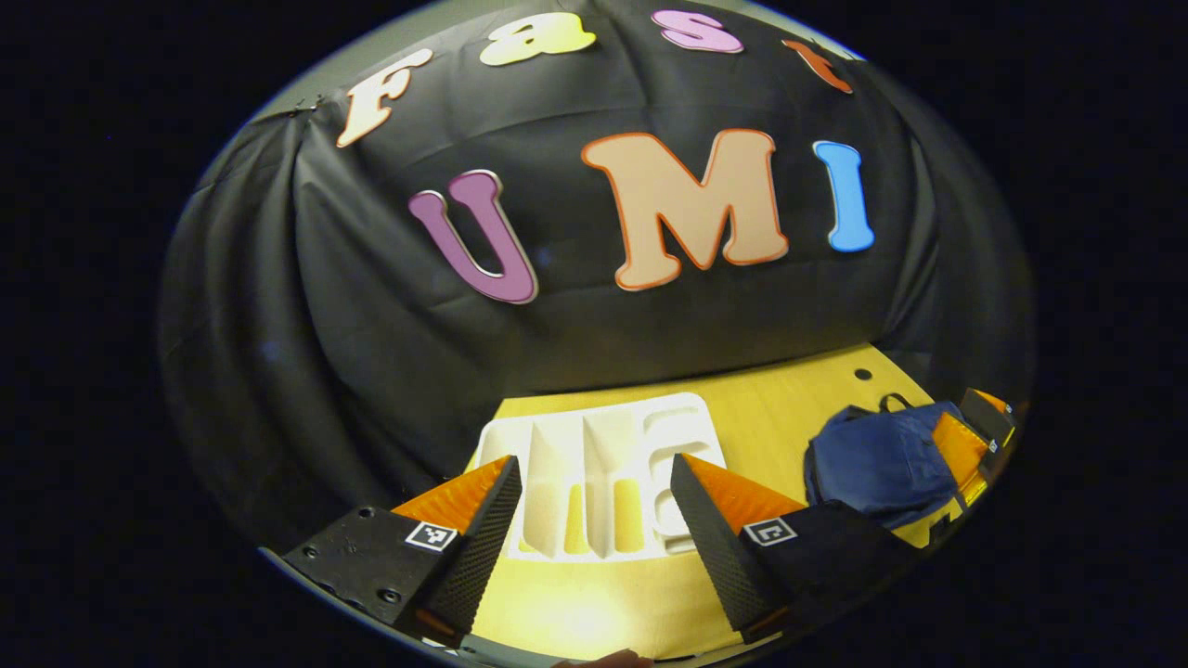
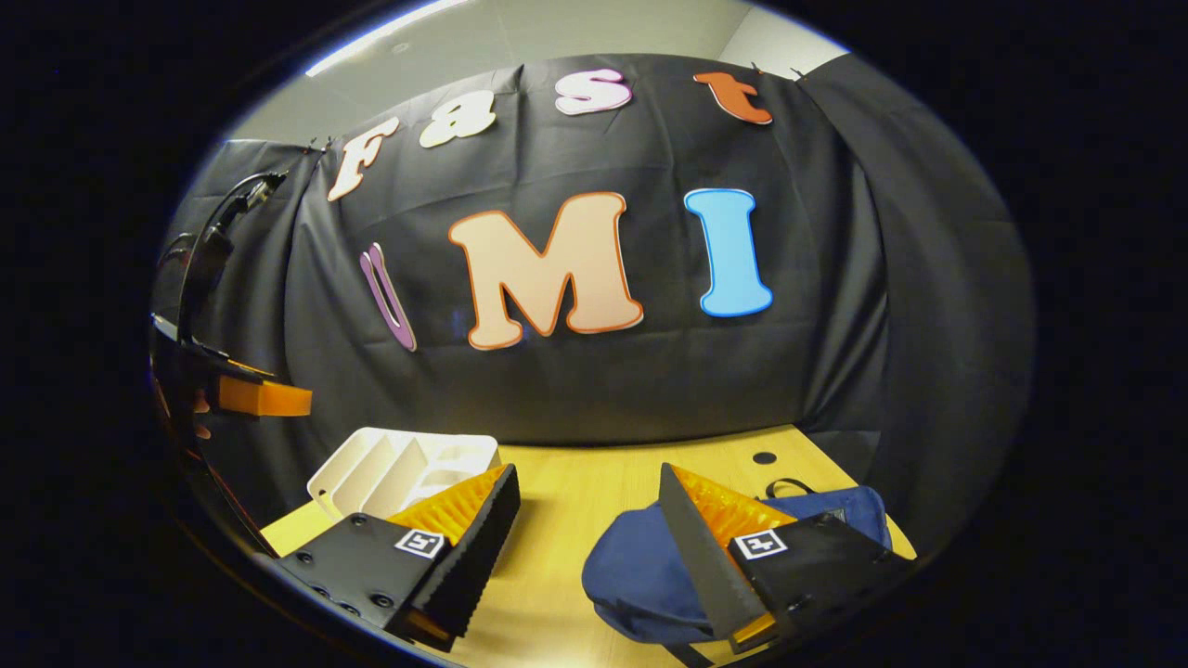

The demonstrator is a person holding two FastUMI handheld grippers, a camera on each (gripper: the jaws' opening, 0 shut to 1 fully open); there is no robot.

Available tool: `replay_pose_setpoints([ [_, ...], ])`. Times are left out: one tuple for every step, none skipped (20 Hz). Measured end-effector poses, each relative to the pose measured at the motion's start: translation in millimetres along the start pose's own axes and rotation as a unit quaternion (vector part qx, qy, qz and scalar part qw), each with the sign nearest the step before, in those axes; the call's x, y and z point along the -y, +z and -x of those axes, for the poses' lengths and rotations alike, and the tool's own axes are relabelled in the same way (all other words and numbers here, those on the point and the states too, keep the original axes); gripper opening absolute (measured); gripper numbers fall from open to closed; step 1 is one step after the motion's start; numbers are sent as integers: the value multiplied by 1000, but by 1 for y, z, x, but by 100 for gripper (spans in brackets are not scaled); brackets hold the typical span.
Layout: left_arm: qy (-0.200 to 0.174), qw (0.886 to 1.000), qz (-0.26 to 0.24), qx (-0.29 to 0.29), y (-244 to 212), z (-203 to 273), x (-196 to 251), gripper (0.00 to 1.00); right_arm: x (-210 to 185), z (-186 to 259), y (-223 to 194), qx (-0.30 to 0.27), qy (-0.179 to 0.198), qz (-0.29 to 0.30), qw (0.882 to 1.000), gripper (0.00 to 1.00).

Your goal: Open the schoolbag, grab two books from the bookshelf and put them into the schoolbag.

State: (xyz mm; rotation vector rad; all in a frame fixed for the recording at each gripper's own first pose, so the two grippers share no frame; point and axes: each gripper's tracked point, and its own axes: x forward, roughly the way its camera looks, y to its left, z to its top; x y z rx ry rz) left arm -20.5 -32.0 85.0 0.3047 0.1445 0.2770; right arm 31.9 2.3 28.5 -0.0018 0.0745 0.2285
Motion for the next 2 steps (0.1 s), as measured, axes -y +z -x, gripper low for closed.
replay_pose_setpoints([
  [5,1000,5,9,6,4,-5,96,1,1,5,5,-2,5,1000,94],
  [7,1000,9,15,9,8,-9,96,1,2,9,8,-4,11,1000,94],
])
